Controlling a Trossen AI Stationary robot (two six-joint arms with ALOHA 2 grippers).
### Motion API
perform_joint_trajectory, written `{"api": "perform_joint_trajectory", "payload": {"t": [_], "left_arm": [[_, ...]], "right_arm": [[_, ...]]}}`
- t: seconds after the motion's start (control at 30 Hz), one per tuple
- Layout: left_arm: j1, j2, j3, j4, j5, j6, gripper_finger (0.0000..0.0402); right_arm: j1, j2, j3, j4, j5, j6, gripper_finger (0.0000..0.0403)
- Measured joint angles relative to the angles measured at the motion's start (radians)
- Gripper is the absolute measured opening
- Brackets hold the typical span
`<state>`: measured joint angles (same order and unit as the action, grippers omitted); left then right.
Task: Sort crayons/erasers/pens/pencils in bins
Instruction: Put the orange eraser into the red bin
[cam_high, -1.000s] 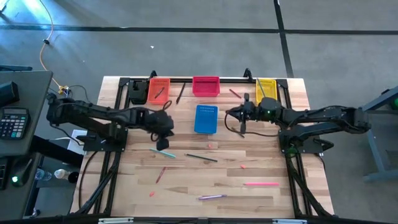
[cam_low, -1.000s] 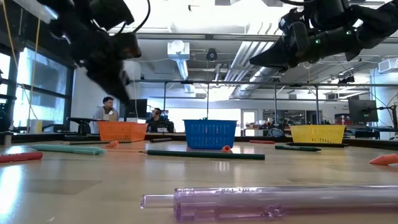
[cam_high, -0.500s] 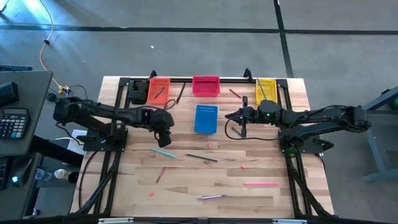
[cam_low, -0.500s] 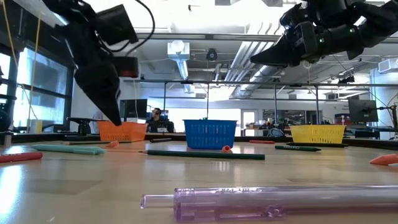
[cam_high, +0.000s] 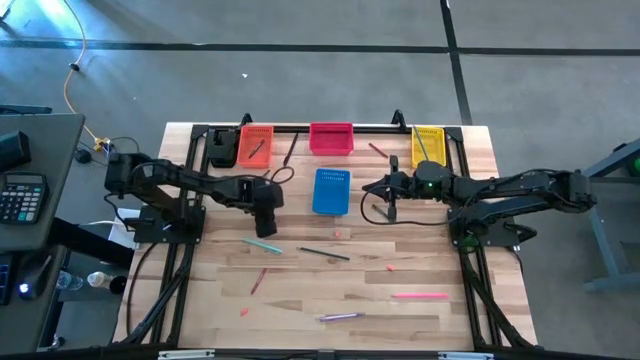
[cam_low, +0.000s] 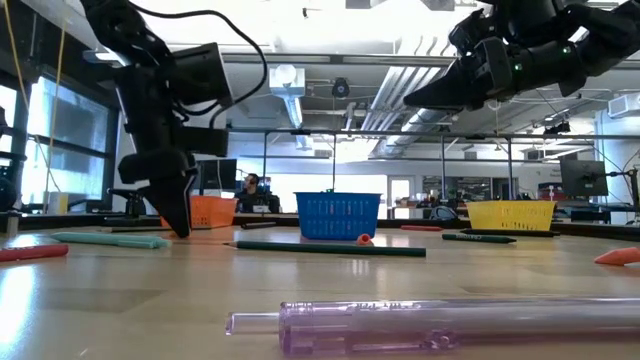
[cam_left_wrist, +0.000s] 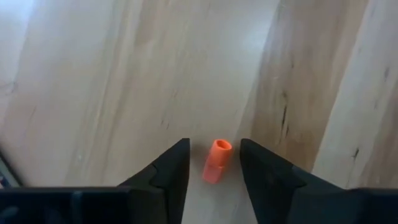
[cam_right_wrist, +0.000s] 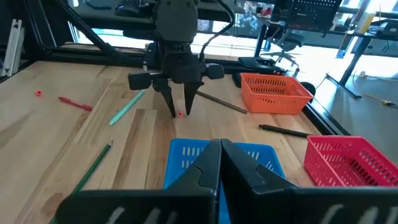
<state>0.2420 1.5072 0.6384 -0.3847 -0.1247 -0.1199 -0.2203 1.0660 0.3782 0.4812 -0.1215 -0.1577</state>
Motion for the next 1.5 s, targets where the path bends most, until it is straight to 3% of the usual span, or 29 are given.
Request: {"api": "perform_joint_trajectory", "payload": {"t": [0.33,0.57,0.83,1.03,1.27,1.5], "left_arm": [[0.0,-0.001,0.011,-0.01,0.039,0.018,0.0015],[0.04,-0.004,0.156,-0.073,-0.012,0.039,0.0008],[0.152,0.013,0.187,0.428,-0.003,-0.008,0.0001],[0.265,0.144,0.219,0.719,0.051,0.0,0.0001],[0.381,0.355,0.452,0.634,0.115,0.111,0.0],[0.46,0.517,0.64,0.528,0.209,0.115,0.0]], "right_arm": [[-0.001,0.0,0.0,0.032,0.054,0.072,0.0],[0.005,0.001,0.0,0.036,0.056,0.067,0.0],[0.005,0.001,0.0,0.032,0.056,0.062,0.0],[0.005,0.001,0.0,0.033,0.056,0.046,0.0],[0.005,0.001,0.0,0.04,0.053,0.045,0.0],[0.005,0.001,0.0,0.04,0.053,0.046,0.0]]}}
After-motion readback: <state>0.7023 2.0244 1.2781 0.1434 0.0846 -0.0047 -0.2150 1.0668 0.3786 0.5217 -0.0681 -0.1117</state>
